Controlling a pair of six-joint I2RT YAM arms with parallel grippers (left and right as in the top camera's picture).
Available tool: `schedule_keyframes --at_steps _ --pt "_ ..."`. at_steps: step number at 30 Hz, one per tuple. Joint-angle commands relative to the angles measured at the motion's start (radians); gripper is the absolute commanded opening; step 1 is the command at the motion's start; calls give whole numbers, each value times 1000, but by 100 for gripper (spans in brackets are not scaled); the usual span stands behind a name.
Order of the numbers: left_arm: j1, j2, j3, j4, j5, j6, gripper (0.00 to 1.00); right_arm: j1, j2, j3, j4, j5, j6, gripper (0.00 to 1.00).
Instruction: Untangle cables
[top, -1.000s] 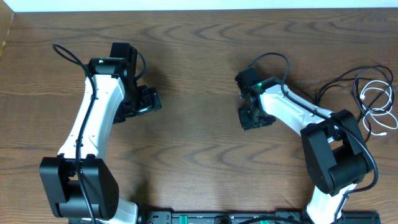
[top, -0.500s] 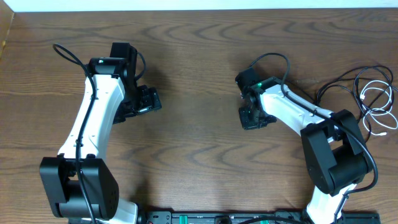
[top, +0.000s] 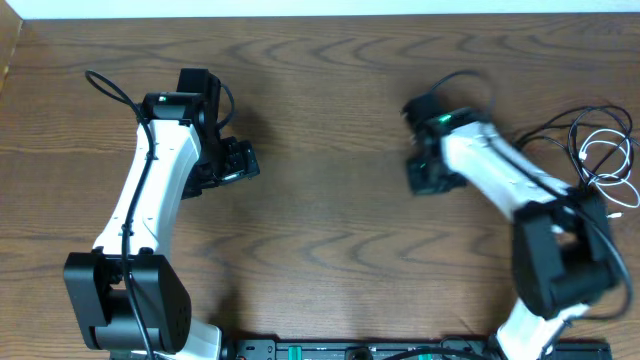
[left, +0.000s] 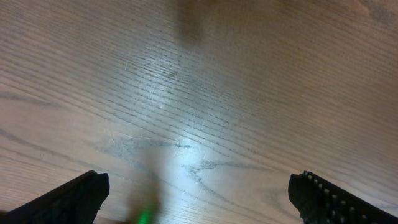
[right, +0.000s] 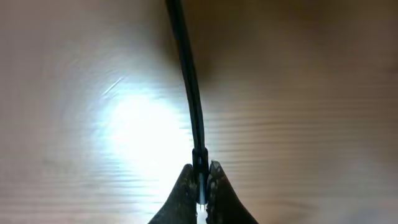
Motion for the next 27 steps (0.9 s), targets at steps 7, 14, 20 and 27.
schedule_keyframes --at_steps 7,14,20,27 --pt "2 -4 10 -6 -2 -2 98 -488 -258 237 -43 195 -5 1" --pt "2 -4 10 -6 -2 -2 98 -818 -249 270 -13 53 -6 1" --pt "2 -4 10 -7 -2 -2 98 -874 -197 269 24 -26 -41 6" --pt "2 -4 10 -13 -3 -2 98 -869 -128 268 18 -120 -58 48"
